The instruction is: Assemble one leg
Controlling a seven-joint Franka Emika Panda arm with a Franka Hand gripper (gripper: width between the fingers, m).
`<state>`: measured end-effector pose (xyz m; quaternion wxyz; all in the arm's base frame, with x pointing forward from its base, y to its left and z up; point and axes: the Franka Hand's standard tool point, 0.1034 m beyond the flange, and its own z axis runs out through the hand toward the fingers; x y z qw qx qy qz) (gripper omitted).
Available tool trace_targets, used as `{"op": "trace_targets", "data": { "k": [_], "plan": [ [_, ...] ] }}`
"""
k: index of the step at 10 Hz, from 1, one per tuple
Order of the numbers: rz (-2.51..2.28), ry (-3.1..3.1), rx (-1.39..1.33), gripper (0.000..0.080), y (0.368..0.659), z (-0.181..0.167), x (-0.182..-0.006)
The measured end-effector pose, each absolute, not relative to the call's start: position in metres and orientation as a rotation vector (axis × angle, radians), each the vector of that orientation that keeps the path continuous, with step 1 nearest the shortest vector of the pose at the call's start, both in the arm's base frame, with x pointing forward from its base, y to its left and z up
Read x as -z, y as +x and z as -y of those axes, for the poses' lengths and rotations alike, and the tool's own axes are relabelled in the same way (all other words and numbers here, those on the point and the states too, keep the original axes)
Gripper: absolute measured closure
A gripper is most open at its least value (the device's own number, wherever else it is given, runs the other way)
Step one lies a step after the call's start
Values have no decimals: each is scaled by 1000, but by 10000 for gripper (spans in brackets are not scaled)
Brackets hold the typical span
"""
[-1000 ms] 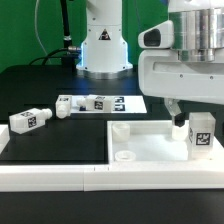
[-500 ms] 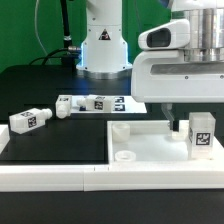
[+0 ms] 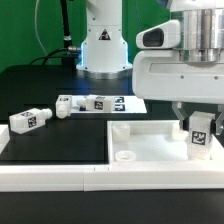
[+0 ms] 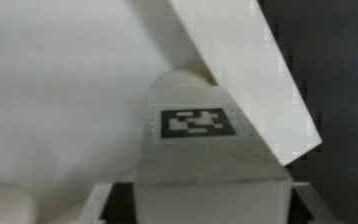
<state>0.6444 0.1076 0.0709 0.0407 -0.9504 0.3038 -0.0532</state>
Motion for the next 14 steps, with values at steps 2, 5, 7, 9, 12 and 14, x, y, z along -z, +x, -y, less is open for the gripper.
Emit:
{"op": "trace_targets", "data": {
  "k": [2, 5, 7, 9, 12, 14],
  "plan": [
    [-1383, -2709, 119, 514, 644, -104, -71],
    [-1937, -2329, 27, 514, 642, -104, -71],
    [-2243, -2002, -20, 514, 641, -104, -71],
    [-2362, -1855, -37, 514, 640, -105, -71],
    [-2459, -1730, -45, 512, 640, -104, -71],
    [-2483, -1699, -46, 512, 640, -103, -71]
  ]
}}
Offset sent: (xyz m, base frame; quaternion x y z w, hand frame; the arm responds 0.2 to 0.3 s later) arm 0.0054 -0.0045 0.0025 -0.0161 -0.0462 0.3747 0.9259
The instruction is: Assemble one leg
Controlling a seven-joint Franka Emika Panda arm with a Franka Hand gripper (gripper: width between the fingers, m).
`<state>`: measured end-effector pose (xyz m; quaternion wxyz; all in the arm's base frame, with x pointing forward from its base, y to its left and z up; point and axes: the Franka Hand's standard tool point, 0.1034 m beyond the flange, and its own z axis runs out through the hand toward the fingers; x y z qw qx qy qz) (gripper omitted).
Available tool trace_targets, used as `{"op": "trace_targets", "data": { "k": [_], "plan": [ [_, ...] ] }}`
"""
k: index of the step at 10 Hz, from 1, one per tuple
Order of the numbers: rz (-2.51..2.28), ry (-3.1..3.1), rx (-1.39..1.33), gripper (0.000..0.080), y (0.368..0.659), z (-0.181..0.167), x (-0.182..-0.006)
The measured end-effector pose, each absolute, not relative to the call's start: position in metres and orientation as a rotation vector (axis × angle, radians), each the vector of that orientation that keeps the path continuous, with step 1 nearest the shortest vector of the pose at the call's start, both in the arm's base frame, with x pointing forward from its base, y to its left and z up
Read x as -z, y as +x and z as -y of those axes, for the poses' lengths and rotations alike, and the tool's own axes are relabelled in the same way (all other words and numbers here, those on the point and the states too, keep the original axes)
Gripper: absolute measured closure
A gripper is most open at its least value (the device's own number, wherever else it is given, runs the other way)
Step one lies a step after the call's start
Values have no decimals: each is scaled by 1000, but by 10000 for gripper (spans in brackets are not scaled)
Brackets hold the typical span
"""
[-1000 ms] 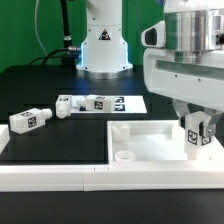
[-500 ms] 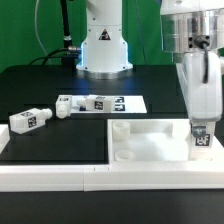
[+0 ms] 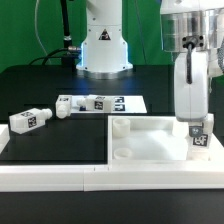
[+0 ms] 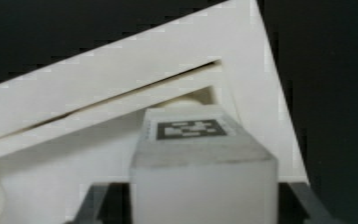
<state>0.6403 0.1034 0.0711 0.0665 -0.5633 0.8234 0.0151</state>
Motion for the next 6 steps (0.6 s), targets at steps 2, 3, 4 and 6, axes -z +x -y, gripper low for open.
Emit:
{"op": "trace_targets", "data": {
  "k": [2, 3, 4, 6],
  "plan": [
    [-2470, -1712, -43, 512, 641, -104, -72],
    [-2442, -1725, -36, 307, 645, -106, -82],
    [-2409, -1728, -23, 202, 649, -107, -97],
    [-2360, -1763, -10, 161, 652, -105, -111]
  ]
}}
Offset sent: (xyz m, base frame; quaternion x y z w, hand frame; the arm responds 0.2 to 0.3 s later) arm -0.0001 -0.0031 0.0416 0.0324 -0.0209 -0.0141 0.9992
